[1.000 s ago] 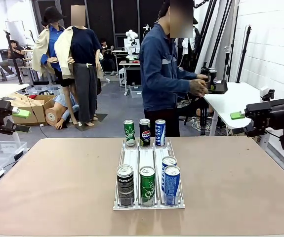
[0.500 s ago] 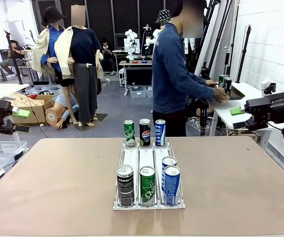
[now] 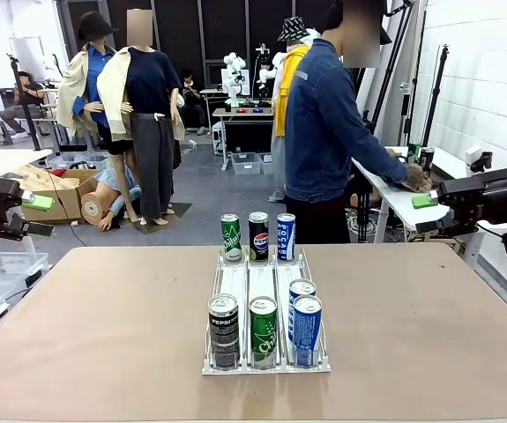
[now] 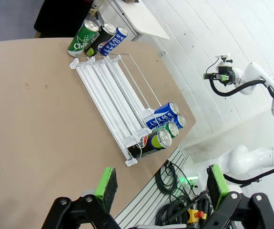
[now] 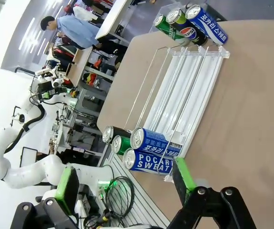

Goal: Retrieve and hand over the desired beverage to the person.
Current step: Place the picked can on the Handle tray extended by the person.

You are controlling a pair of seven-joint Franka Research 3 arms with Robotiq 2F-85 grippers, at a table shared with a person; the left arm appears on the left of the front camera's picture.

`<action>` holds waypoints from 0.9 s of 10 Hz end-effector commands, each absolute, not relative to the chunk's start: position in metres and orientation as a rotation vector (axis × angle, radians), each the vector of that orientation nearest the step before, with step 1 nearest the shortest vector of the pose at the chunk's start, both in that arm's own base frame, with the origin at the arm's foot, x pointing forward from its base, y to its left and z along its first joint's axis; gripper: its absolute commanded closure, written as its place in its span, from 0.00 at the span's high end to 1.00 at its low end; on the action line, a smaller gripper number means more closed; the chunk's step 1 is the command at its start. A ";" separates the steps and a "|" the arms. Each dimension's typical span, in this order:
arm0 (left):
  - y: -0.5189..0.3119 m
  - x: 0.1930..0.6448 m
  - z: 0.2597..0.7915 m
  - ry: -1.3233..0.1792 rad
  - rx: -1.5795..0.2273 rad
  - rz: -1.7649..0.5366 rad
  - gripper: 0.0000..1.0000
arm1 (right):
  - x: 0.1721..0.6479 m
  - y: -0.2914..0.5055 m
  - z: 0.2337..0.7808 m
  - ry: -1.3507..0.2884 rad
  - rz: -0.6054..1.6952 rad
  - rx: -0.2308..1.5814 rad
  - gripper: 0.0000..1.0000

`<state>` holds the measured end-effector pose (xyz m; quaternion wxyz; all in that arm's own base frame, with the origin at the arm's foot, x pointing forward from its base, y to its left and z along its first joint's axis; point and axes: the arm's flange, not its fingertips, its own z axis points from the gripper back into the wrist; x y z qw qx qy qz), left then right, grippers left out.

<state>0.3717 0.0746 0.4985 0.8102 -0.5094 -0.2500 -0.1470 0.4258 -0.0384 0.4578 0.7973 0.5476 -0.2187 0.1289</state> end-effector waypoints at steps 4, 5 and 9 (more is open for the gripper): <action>0.077 0.369 0.499 -0.532 -1.086 -0.323 1.00 | 0.426 -0.040 0.458 -0.472 0.275 1.190 1.00; 0.077 0.369 0.499 -0.532 -1.086 -0.323 1.00 | 0.426 -0.040 0.458 -0.472 0.275 1.190 1.00; 0.077 0.369 0.499 -0.532 -1.086 -0.323 1.00 | 0.426 -0.040 0.458 -0.472 0.275 1.190 1.00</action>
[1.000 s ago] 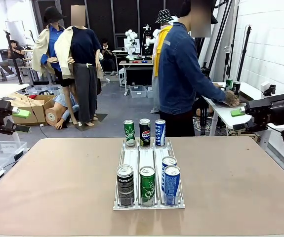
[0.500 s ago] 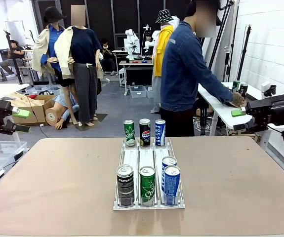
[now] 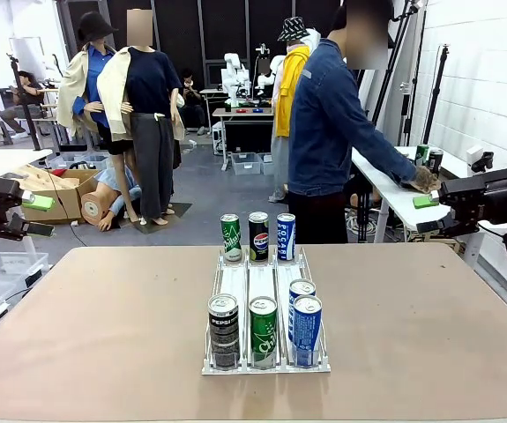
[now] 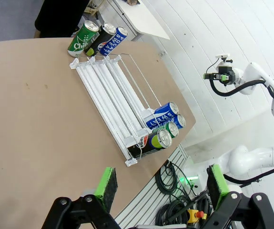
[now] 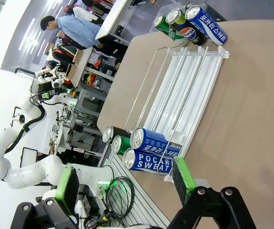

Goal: Retrieve and hand over the desired beverage to the person.
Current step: Place the picked can on the Handle tray extended by the person.

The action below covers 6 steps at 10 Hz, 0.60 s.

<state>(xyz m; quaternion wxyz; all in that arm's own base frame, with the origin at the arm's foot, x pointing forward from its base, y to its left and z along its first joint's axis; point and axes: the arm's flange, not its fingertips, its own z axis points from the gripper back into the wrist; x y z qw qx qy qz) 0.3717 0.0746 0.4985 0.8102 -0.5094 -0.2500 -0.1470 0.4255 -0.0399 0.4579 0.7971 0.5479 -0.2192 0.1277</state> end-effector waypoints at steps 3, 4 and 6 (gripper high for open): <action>0.077 0.369 0.499 -0.532 -1.086 -0.323 1.00 | 0.426 -0.040 0.458 -0.472 0.275 1.190 1.00; 0.077 0.369 0.499 -0.532 -1.086 -0.323 1.00 | 0.426 -0.040 0.458 -0.472 0.275 1.190 1.00; 0.077 0.369 0.499 -0.532 -1.086 -0.323 1.00 | 0.426 -0.040 0.458 -0.472 0.275 1.190 1.00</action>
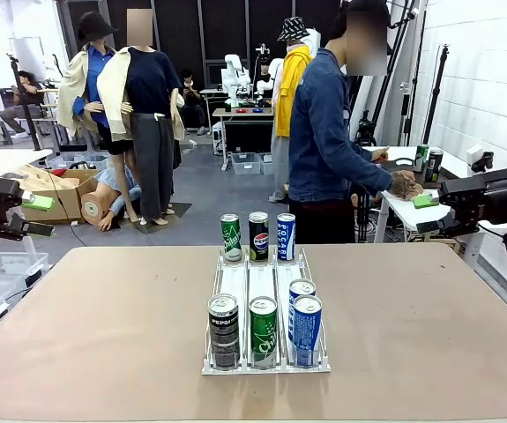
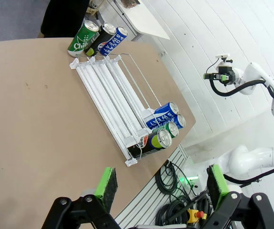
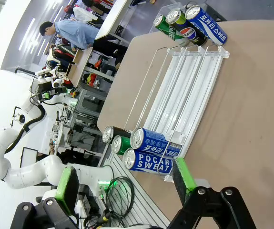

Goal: Retrieve and hand over the desired beverage to the person.
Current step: Place the picked can on the Handle tray extended by the person.

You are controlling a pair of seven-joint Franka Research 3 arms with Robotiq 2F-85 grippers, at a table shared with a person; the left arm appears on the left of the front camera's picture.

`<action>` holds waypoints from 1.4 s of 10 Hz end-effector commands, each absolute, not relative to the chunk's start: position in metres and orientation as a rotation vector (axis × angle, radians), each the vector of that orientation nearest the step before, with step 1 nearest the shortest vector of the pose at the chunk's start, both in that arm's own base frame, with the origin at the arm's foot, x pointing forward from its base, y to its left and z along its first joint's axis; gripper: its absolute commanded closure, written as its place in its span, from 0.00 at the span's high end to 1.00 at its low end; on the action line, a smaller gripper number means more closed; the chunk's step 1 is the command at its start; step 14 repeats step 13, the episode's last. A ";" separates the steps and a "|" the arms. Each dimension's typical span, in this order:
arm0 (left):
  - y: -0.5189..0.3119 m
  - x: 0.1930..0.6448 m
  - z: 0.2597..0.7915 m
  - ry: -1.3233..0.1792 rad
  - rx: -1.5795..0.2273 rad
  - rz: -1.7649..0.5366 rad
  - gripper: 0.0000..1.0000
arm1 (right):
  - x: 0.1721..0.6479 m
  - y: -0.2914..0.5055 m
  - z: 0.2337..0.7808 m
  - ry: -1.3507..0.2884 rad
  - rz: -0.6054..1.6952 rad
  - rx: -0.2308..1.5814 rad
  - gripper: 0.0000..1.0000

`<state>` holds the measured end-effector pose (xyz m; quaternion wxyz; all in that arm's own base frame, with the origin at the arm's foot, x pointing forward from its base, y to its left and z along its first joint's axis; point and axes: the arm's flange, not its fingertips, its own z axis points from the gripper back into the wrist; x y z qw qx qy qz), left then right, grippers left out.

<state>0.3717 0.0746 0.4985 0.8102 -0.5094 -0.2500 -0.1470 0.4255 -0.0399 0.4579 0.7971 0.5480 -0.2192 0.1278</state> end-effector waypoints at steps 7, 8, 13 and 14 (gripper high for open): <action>0.077 0.369 0.499 -0.532 -1.086 -0.323 1.00 | 0.426 -0.040 0.458 -0.472 0.275 1.190 1.00; 0.077 0.369 0.499 -0.532 -1.086 -0.323 1.00 | 0.426 -0.040 0.458 -0.472 0.275 1.190 1.00; 0.077 0.369 0.499 -0.532 -1.086 -0.323 1.00 | 0.426 -0.040 0.458 -0.472 0.275 1.190 1.00; 0.077 0.369 0.499 -0.532 -1.086 -0.323 1.00 | 0.426 -0.040 0.458 -0.472 0.275 1.190 1.00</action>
